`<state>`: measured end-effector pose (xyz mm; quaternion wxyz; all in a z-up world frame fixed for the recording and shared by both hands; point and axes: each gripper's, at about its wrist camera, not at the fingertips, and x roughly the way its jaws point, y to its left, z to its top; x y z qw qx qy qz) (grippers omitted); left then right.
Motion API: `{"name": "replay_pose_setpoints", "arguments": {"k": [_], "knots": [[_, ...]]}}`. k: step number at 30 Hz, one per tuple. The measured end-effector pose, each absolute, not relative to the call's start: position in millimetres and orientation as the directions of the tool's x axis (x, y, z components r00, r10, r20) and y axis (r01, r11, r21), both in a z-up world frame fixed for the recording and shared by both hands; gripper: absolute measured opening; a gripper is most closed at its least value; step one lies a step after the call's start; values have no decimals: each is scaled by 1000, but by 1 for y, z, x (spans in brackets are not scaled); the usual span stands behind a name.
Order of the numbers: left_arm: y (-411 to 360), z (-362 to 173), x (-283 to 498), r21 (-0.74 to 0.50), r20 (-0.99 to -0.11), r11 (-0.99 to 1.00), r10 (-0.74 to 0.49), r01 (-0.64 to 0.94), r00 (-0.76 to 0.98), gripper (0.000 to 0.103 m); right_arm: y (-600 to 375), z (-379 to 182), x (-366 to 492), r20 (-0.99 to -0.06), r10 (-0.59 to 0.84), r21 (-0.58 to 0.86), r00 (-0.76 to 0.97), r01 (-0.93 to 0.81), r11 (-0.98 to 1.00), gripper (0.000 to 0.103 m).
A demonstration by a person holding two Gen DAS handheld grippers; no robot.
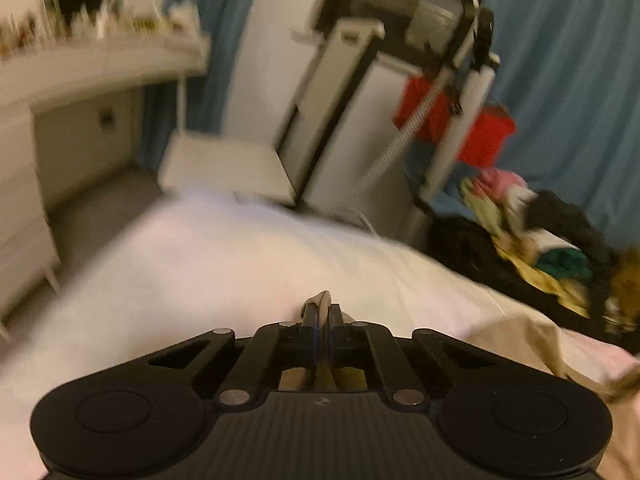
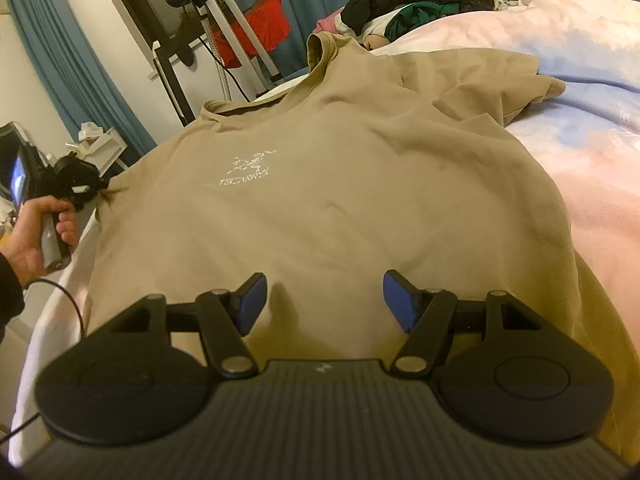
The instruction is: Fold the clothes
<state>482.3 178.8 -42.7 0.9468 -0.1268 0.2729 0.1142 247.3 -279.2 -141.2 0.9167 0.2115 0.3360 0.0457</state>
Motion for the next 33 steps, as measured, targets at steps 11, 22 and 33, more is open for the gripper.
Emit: {"name": "replay_pose_setpoints", "arguments": {"k": [11,22,33], "knots": [[115,-37,455,-18,-528,977,172,-213,832,47,-274,-137,245,-590,208,375,780,36,926,67],[75,8,224,6,-465,993,107,-118,879,80,-277,-104,220,-501,177,335,847,1,942,67],[12,5,35,-85,-446,996,-25,-15,895,82,-269,-72,171,-414,156,267,897,-44,963,67]]}}
